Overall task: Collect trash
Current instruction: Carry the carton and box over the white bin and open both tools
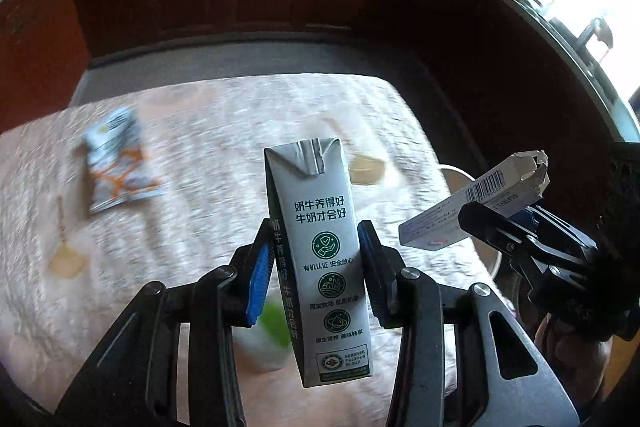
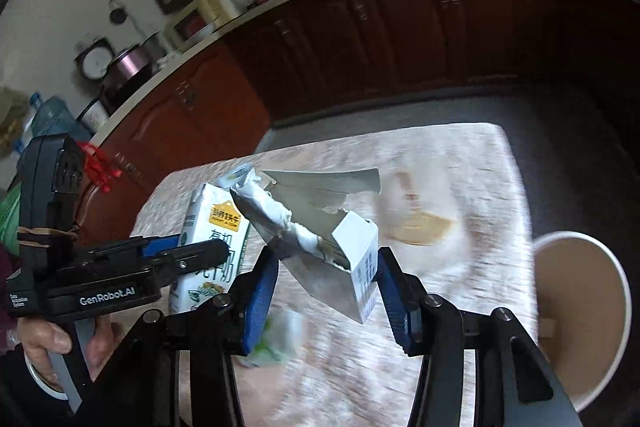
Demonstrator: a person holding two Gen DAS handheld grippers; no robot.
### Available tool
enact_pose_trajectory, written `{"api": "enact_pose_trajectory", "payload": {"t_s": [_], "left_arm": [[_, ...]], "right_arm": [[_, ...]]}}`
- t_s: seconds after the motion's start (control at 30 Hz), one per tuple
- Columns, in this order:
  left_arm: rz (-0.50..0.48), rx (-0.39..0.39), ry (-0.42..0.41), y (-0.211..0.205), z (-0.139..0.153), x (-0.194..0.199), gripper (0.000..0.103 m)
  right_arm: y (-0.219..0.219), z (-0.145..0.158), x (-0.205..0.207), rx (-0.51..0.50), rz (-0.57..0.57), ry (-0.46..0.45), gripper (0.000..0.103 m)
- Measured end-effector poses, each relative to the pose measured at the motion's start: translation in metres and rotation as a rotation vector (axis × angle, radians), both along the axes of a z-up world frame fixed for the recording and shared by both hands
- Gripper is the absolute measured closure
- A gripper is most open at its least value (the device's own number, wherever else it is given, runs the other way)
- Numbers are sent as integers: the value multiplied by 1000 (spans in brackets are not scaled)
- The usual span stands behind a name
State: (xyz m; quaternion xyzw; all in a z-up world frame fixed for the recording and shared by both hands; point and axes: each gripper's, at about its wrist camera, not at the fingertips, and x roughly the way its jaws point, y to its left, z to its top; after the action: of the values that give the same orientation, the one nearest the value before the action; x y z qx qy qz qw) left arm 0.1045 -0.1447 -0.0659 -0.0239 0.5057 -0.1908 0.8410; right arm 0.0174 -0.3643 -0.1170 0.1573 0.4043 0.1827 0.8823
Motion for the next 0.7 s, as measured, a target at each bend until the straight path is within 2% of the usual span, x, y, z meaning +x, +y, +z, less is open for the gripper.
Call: {"api": "enact_pose_trajectory", "payload": {"t_s": [0.37, 0.7], "left_arm": [[-177, -4, -1, -112, -6, 2, 65], [-272, -52, 39, -194, -28, 13, 66]], "right_arm": [[-115, -14, -38, -10, -241, 49, 55], [-197, -57, -56, -29, -415, 153, 55]]}}
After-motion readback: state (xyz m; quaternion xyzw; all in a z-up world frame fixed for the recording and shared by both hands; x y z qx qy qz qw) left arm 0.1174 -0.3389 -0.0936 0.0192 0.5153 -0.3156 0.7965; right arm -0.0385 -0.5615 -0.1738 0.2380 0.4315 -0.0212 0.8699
